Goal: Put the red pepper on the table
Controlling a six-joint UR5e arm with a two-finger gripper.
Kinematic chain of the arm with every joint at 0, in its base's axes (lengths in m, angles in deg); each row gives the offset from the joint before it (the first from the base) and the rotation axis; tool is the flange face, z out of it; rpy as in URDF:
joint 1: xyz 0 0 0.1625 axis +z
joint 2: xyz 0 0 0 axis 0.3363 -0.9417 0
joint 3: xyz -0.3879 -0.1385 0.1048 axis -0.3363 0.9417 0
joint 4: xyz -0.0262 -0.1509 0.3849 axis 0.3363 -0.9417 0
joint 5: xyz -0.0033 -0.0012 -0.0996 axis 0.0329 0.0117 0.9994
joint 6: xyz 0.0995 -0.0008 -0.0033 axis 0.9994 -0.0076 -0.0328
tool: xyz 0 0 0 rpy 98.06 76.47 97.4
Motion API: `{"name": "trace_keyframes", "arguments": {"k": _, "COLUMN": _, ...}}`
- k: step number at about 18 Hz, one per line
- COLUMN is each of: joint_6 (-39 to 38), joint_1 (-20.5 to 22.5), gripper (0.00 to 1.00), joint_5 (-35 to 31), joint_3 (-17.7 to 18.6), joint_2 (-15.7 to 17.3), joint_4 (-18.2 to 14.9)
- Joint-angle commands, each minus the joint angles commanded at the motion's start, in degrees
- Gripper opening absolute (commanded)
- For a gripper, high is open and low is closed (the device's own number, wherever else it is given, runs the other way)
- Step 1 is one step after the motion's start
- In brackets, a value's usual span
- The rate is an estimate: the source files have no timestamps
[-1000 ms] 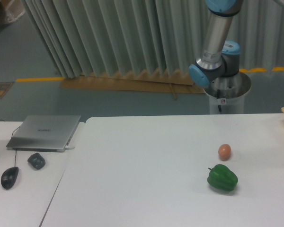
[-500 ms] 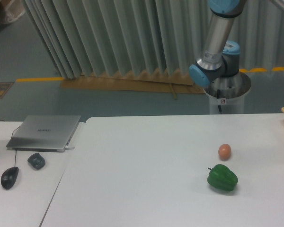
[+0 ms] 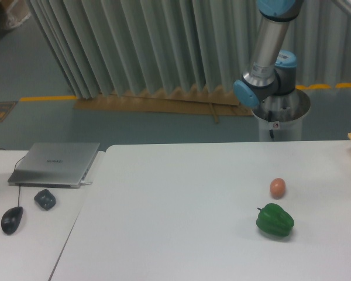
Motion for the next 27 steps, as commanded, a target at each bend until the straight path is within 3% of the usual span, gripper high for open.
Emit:
{"name": "trace_keyframes", "arguments": {"k": 8, "joint_6": 0.0, "joint_1": 0.0, "gripper": 0.43, "joint_5": -0.17, "joint_3": -1.84, "joint_2": 0.44, "joint_4": -1.58}}
{"name": "trace_keyframes", "arguments": {"k": 11, "joint_6": -0.79, "joint_1": 0.09, "gripper": 0.43, "joint_5": 0.35, "joint_3": -4.04, "joint_2": 1.92, "joint_4": -5.96}}
{"name": "trace_keyframes", "arguments": {"k": 14, "joint_6": -4.64, "joint_1": -0.7, "gripper": 0.43, "joint_5": 1.23, "joint_3": -8.51, "joint_2": 2.55, "joint_4": -13.33}}
{"name": "trace_keyframes", "arguments": {"k": 16, "joint_6": -6.58, "joint_1": -0.88, "gripper": 0.43, "joint_5": 2.37, "joint_3": -9.93, "joint_2": 2.72, "joint_4": -16.42}}
{"name": "trace_keyframes", "arguments": {"k": 23, "joint_6": -28.18, "joint_1": -9.66, "gripper": 0.43, "joint_5": 6.14, "joint_3": -10.89, "joint_2": 4.57, "joint_4": -18.02}}
{"name": "trace_keyframes", "arguments": {"k": 27, "joint_6": -35.13, "joint_1": -12.38, "gripper": 0.43, "joint_5": 8.08, "joint_3": -11.07, "joint_2": 4.66, "joint_4": -17.75}}
